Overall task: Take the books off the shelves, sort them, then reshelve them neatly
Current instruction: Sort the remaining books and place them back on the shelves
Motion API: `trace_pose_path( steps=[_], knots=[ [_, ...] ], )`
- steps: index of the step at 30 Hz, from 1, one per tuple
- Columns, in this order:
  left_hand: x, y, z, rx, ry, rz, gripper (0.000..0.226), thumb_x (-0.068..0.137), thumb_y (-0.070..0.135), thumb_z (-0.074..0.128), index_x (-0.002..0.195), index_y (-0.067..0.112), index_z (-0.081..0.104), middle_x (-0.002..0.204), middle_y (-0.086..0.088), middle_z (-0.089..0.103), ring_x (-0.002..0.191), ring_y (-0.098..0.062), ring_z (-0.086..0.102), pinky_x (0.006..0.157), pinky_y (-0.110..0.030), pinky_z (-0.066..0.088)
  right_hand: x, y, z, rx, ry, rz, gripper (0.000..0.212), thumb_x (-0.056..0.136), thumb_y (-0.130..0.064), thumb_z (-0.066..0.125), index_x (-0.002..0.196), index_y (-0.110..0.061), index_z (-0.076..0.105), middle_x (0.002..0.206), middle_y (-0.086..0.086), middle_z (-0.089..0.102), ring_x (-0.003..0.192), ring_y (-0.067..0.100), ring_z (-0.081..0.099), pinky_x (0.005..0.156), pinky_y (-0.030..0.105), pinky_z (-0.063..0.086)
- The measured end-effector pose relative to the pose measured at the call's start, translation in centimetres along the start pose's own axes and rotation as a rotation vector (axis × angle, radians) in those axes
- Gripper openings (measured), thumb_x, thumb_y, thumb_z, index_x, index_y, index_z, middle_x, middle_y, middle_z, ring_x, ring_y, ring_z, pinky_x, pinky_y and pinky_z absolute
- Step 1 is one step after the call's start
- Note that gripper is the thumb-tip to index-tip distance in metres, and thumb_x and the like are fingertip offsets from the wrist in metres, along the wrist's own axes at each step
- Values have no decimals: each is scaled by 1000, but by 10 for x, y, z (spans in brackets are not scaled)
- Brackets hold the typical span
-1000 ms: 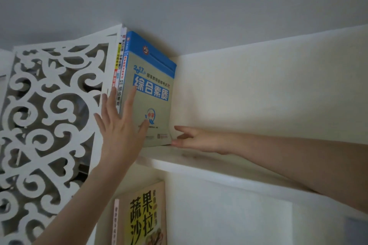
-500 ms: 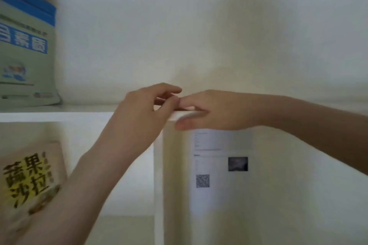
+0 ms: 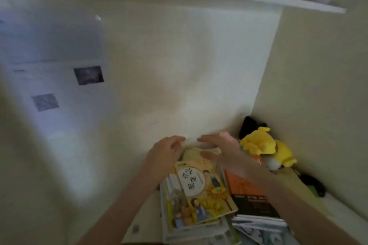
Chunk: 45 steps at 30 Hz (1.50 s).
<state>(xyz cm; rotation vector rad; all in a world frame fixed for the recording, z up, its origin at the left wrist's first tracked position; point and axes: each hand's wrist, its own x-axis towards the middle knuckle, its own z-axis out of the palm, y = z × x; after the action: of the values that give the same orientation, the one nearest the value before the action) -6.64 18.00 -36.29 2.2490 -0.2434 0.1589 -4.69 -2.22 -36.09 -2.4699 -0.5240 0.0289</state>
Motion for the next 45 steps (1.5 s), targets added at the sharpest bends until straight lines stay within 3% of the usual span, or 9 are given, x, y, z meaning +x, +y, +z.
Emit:
trace_pose_path(
  steps=[4, 12, 14, 21, 24, 33, 36, 40, 45],
  knots=[
    [-12, -76, 104, 73, -275, -253, 41, 99, 31, 47, 139, 27, 43, 147, 2, 37, 134, -15, 37, 105, -25, 32, -27, 87, 85, 134, -221, 259, 52, 92, -40, 60, 141, -36, 42, 156, -7, 23, 143, 20, 26, 113, 33, 29],
    [-37, -109, 156, 337, 5, -221, 54, 85, 51, 30, 126, 31, 59, 144, -5, 41, 137, -27, 20, 111, -56, 16, -48, 131, 136, 170, -98, 348, 54, 92, -51, 53, 139, -51, 26, 158, -18, 4, 146, 8, 1, 115, 38, -8],
    [-39, -110, 155, 243, 78, -293, 55, 83, 57, 39, 128, 31, 57, 152, -10, 25, 142, -25, 8, 113, -46, 3, -49, 132, 141, 216, -65, 335, 57, 86, -58, 57, 136, -51, 30, 158, -17, 7, 146, 7, 5, 116, 36, -6],
    [-31, -109, 142, -107, 75, -492, 80, 85, 27, 69, 148, 25, 21, 158, -7, -8, 146, -25, 7, 111, -37, 27, -49, 118, 154, 228, -11, 329, 80, 56, -86, 36, 129, -53, 27, 157, -8, 12, 143, 16, 15, 116, 37, 7],
    [-30, -109, 146, -77, 83, -479, 81, 84, 33, 69, 148, 28, 20, 158, -5, -8, 146, -25, 7, 113, -38, 27, -56, 107, 159, 186, -41, 271, 86, 59, -94, 33, 134, -52, 27, 158, -12, 8, 140, 17, 16, 113, 35, 16],
    [-31, -109, 135, -136, 114, -521, 89, 78, 22, 75, 148, 24, 20, 154, -4, 11, 138, -22, 24, 106, -32, 32, -47, 109, 150, 362, -7, 311, 80, 76, -48, 75, 142, -43, 31, 151, -14, 16, 137, 8, 14, 115, 35, 24],
    [-36, -111, 138, -101, 33, -511, 96, 80, 28, 73, 151, 26, 8, 157, -4, 4, 142, -23, 19, 110, -36, 30, -37, 114, 143, 538, -61, 360, 82, 78, -46, 75, 143, -49, 25, 139, -22, 39, 131, 5, 37, 109, 39, 39],
    [-44, -106, 142, -117, 54, -482, 93, 80, 26, 74, 150, 27, 12, 155, -5, 9, 141, -22, 20, 109, -34, 32, -37, 109, 149, 640, -77, 382, 67, 80, -21, 77, 121, -53, 35, 114, -26, 56, 102, -15, 56, 85, 15, 51],
    [-50, -98, 139, -167, 78, -501, 90, 76, 16, 76, 148, 24, 22, 153, -3, 14, 137, -20, 28, 102, -27, 38, -51, 109, 159, 697, -57, 461, 113, 52, -64, 84, 147, -38, 30, 140, -5, 47, 123, 12, 53, 96, 40, 53]
  ],
)
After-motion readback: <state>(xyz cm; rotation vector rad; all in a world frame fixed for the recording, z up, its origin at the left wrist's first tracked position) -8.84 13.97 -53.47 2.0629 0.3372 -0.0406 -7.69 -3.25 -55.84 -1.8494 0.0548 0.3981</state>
